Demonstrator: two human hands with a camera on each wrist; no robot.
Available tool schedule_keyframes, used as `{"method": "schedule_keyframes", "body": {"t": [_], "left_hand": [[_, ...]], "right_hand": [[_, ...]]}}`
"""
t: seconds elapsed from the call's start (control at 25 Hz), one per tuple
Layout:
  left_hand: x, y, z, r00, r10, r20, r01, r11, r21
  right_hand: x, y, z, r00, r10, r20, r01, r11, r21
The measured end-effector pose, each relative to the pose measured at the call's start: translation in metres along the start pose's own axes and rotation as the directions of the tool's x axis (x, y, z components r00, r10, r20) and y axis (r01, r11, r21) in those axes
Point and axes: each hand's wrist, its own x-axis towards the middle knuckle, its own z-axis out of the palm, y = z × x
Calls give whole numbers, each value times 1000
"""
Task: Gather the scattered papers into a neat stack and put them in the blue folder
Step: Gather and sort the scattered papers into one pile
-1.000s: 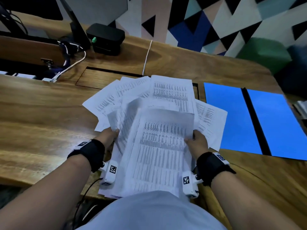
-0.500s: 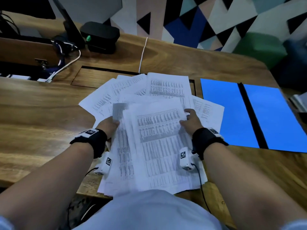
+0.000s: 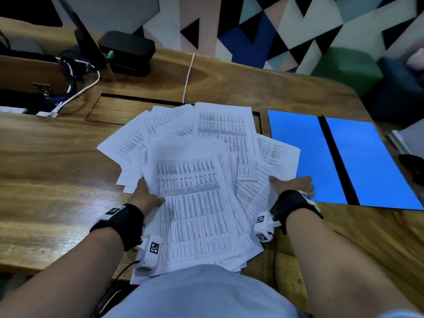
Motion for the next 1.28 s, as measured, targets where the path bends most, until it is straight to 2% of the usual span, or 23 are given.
{"method": "schedule_keyframes", "body": {"t": [0.08, 0.16, 0.2, 0.24, 0.32, 0.4, 0.52, 0.68, 0.76, 0.92, 1.0, 1.08, 1.16, 1.2, 1.28], "left_hand": [[2, -6, 3, 1000, 16, 8, -16, 1000, -15], [5, -9, 3, 1000, 19, 14, -18, 998, -55], [5, -9, 4, 1000, 18, 22, -17, 998, -66], [8, -11, 4, 1000, 23, 21, -21, 996, -82], [9, -11, 4, 1000, 27, 15, -25, 994, -107], [8, -10, 5, 999, 35, 4, -34, 992, -118], [5, -7, 5, 999, 43, 7, -42, 990, -135], [-2, -5, 8, 999, 39, -37, -45, 982, -182], [-7, -3, 9, 997, 57, -50, -66, 977, -200], [-14, -4, 7, 988, 150, -43, -155, 919, -364], [-16, -8, 8, 973, 225, -57, -230, 906, -356], [-15, -13, 12, 967, 249, -61, -253, 892, -373], [-16, -15, 17, 976, 209, -64, -217, 888, -406], [-20, -12, 18, 980, 186, -69, -198, 891, -408], [-27, -3, 14, 984, 177, -36, -177, 906, -384]], "right_hand": [[11, 4, 3, 991, 11, 134, -35, 984, 175], [12, 1, 7, 967, -59, 246, -32, 936, 350], [10, -3, 7, 960, -122, 253, 19, 928, 372], [7, -6, 6, 957, -189, 219, 98, 924, 371], [-3, -15, -7, 943, -326, 68, 288, 900, 326], [-16, -24, -32, 884, -464, -53, 463, 856, 228], [-33, -36, -76, 791, -582, -186, 607, 783, 133], [-33, -53, -121, 673, -623, -399, 724, 665, 184], [-36, -61, -142, 606, -595, -528, 784, 556, 274], [-61, -68, -166, 573, -483, -661, 817, 278, 505], [-73, -65, -161, 597, -397, -697, 792, 156, 590], [-77, -57, -136, 700, -376, -606, 685, 115, 720], [-86, -40, -93, 833, -397, -386, 494, 220, 841], [-91, -29, -70, 885, -397, -246, 379, 305, 874], [-104, -9, -28, 946, -324, -8, 186, 522, 833]]}}
